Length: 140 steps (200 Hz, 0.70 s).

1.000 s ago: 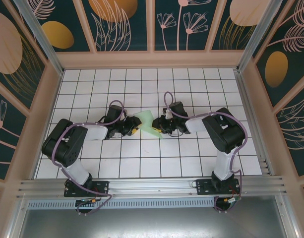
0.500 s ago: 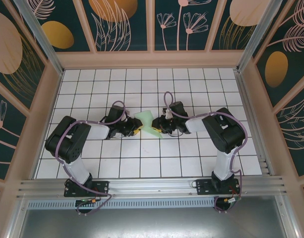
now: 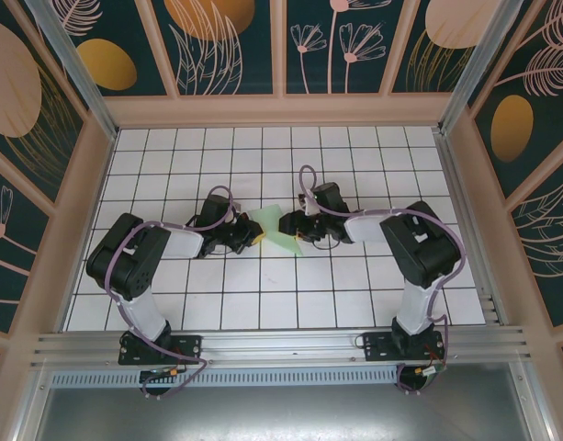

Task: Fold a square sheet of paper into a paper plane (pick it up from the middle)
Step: Fold the wing for the fifth time at the center of the table.

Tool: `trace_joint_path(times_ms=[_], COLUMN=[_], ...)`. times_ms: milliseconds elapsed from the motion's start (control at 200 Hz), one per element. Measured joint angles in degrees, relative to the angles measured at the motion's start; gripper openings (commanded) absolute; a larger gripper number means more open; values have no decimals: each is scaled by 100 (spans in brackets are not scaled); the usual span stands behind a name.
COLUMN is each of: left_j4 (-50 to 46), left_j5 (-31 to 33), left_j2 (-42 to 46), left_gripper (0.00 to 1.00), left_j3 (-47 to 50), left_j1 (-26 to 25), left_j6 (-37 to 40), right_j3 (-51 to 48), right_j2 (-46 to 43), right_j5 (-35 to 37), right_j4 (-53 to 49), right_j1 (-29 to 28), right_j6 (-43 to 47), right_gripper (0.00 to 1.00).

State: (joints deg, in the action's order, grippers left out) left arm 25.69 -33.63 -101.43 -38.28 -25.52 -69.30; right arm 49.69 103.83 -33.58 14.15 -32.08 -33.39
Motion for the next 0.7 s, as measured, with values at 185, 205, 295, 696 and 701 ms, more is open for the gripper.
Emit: trace_joint_path(times_ms=[185, 205, 295, 696, 701], left_j4=[-46, -48, -79, -328, -328], left_j5=[2, 0, 0, -2, 0], left_j2=[46, 55, 116, 321, 321], left_gripper=[0, 0, 0, 0, 0], left_j3=[-17, -26, -79, -334, -334], left_j1=[-2, 0, -2, -2, 0], left_j6=[-2, -2, -7, -9, -9], right_j3=[-37, -55, -129, -667, -669], right_j2=[-822, -894, -1064, -872, -863], right_j5=[1060, 1180, 1659, 3029, 3042], right_j4=[-153, -151, -138, 551, 568], right_j1=[-334, -393, -682, -1379, -1379], right_j6=[1311, 1440, 2076, 3689, 3711], right_gripper=[63, 63, 61, 57, 57])
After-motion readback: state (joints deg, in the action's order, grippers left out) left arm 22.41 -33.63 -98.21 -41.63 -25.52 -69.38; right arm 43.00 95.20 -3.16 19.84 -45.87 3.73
